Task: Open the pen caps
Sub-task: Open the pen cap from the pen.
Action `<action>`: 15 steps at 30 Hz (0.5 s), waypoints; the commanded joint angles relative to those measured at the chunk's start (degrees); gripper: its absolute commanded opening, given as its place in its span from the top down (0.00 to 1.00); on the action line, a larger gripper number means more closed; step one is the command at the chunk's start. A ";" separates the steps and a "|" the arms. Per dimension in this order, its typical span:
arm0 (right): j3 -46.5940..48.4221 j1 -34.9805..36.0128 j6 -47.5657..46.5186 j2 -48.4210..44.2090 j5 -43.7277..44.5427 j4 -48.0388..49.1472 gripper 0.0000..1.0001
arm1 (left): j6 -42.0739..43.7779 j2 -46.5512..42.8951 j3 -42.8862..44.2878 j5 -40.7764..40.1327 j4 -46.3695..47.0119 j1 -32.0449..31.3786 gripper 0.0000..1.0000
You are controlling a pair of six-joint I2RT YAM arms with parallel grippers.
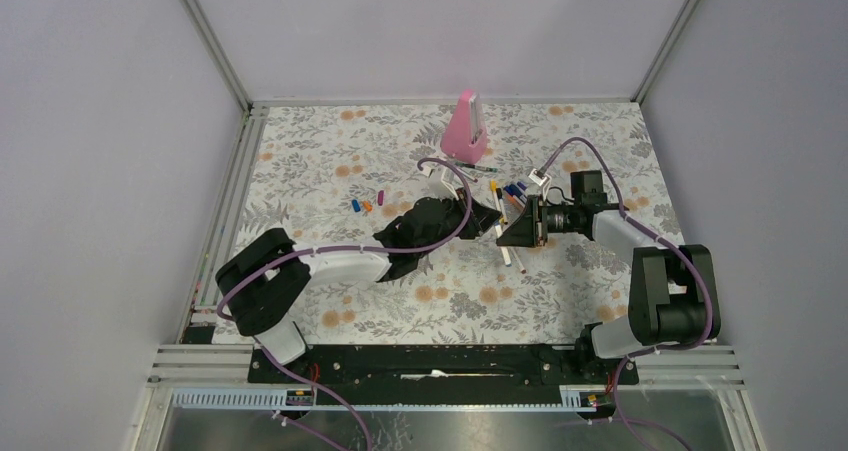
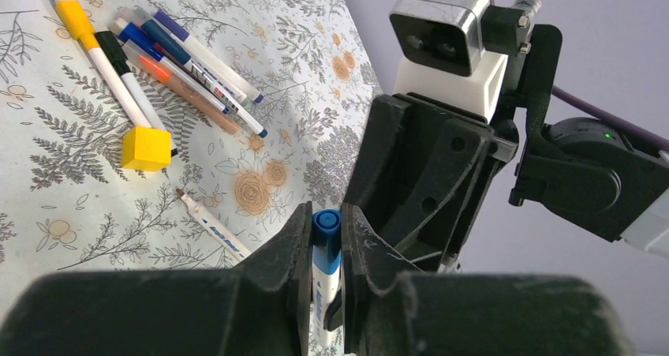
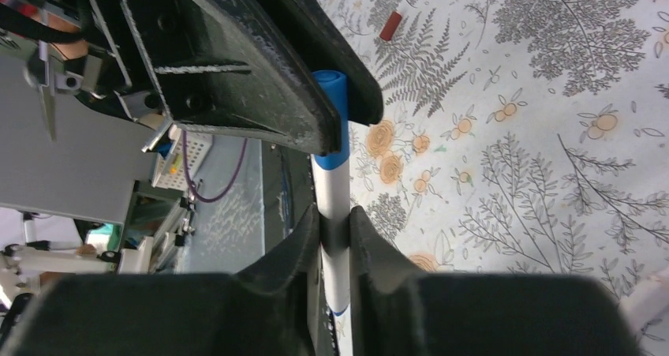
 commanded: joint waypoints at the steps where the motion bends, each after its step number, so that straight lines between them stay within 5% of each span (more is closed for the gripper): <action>1: -0.31 0.92 6.29 -1.39 -2.08 7.09 0.95 | -0.27 -0.43 1.72 -1.67 5.87 -1.08 1.00; 15: 1.09 1.89 3.44 -2.09 -0.51 2.34 1.00 | 10.04 -6.98 3.61 -16.27 10.82 -0.73 1.00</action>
